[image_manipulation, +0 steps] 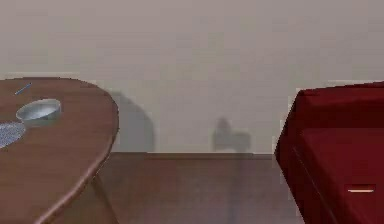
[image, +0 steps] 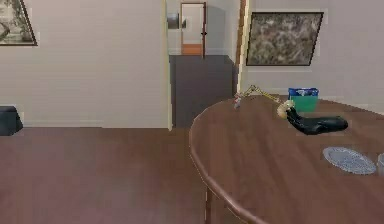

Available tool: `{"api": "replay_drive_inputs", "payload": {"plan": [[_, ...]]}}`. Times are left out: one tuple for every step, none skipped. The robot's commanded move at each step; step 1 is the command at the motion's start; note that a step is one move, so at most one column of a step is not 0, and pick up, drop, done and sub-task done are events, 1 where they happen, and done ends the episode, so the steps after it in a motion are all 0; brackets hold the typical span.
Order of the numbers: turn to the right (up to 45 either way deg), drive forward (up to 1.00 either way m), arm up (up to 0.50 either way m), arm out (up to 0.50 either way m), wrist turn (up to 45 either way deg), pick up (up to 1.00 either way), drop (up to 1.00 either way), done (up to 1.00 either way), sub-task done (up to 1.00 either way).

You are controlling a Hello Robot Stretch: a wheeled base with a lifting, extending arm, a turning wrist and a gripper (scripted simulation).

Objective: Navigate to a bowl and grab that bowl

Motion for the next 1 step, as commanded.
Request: {"api": "replay_drive_inputs", "payload": {"plan": [[-33.0,0.0,0.0,0.0,0.0,0.0,0.0,0.0,0.0]]}}
